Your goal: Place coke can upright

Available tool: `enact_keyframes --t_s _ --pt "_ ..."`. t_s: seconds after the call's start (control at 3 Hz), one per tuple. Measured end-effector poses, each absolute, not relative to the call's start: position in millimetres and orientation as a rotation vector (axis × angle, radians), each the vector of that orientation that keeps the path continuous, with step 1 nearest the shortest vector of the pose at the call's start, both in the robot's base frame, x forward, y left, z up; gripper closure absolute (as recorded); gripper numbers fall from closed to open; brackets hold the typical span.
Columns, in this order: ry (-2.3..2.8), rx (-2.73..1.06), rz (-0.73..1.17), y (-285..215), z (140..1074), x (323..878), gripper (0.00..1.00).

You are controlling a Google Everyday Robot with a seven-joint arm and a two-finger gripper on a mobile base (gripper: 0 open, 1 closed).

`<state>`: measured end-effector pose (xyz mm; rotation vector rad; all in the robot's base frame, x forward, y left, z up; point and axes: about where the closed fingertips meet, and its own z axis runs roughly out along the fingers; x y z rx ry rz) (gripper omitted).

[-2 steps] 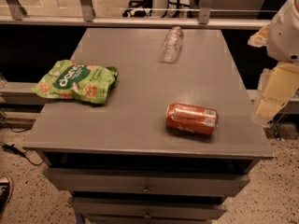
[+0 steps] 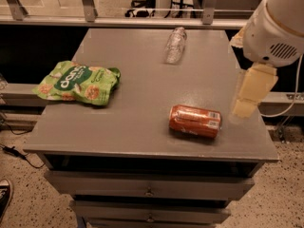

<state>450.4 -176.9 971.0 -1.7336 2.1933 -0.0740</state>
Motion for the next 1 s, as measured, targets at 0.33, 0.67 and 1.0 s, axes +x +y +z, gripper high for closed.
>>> enact_keyframes --t_s 0.33,0.67,1.0 --pt "2.196 -1.747 -0.031 -134 949 464 0.0" --pt "2.235 -1.74 0.006 -100 915 470 0.0" --pt "2.285 -1.727 0.009 -92 888 470 0.0"
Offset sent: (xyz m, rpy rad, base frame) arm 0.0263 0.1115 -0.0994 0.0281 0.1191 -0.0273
